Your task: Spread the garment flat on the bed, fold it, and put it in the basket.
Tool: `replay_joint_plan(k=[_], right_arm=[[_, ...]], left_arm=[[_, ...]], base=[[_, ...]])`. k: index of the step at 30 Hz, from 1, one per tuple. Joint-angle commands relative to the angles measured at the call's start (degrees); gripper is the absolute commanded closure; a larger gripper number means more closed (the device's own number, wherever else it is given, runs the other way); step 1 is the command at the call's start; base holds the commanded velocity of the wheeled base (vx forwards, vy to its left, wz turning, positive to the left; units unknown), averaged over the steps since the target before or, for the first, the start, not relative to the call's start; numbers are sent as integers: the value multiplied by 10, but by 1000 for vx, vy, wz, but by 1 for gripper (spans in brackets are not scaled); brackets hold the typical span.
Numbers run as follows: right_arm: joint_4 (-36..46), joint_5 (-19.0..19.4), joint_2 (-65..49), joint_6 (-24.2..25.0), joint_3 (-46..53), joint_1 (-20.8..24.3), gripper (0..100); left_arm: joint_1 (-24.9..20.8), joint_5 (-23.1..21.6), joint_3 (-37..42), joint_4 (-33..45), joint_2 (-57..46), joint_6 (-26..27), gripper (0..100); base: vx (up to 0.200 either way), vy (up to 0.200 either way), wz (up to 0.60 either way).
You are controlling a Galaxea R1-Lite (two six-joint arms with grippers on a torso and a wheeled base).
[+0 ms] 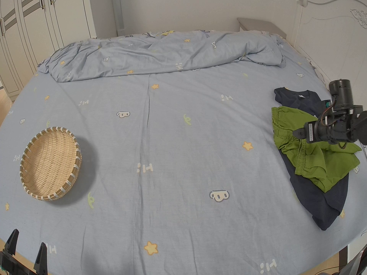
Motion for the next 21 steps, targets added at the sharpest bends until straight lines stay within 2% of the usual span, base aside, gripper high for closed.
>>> replay_joint_plan(k=[1,18,21], right_arm=[[-17,-38,116,-13,-40,-2,0],[-17,-43,120,-17,-50,-32,0],[-17,-57,134,-18,-54,-39,0]], left_arm=[[0,0,10,0,-8,0,0],[0,0,10,0,-8,0,0],[0,0,9,0,-8,0,0]], base=[[0,0,0],[0,0,0],[0,0,0]])
